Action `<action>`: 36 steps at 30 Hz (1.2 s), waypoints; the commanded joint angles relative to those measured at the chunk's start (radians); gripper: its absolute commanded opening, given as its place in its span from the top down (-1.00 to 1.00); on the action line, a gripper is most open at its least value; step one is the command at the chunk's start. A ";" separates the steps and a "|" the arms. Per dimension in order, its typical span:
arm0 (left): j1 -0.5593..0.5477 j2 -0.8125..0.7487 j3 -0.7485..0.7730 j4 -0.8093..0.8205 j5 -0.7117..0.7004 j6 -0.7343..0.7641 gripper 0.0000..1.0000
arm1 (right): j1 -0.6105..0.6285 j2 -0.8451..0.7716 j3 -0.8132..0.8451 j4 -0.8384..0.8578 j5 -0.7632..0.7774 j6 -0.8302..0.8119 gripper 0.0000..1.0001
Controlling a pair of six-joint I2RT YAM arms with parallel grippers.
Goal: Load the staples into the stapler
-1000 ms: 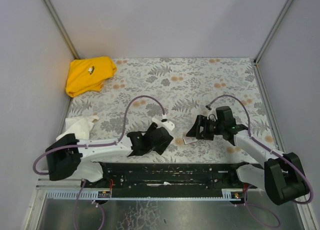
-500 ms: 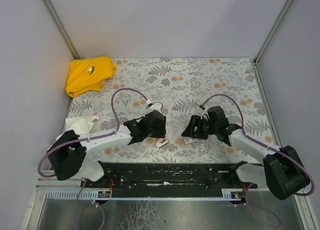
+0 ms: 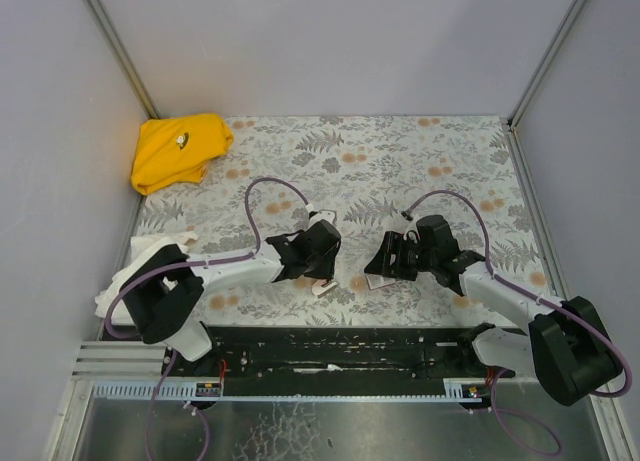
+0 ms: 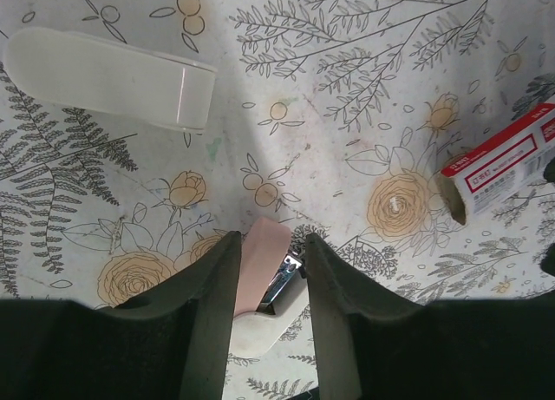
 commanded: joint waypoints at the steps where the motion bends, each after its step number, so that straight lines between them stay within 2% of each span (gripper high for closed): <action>1: 0.003 0.015 0.009 -0.024 0.009 0.017 0.31 | 0.005 -0.012 0.000 0.035 0.007 0.017 -0.40; 18: 0.003 0.072 0.012 -0.005 0.016 0.039 0.39 | 0.006 0.010 -0.004 0.043 0.005 0.010 -0.40; 26: 0.004 0.053 -0.009 0.013 0.023 0.028 0.78 | 0.006 0.001 -0.009 0.047 0.003 0.006 -0.38; 30: 0.002 -0.007 -0.050 0.080 0.041 0.039 1.00 | 0.006 0.007 -0.016 0.107 -0.078 -0.012 -0.45; 32: -0.002 -0.054 -0.078 0.133 0.050 0.047 1.00 | 0.013 0.016 -0.010 0.136 -0.138 -0.017 -0.53; 36: -0.023 -0.135 -0.120 0.220 0.050 0.083 1.00 | 0.065 0.041 0.033 0.148 -0.158 -0.030 -0.63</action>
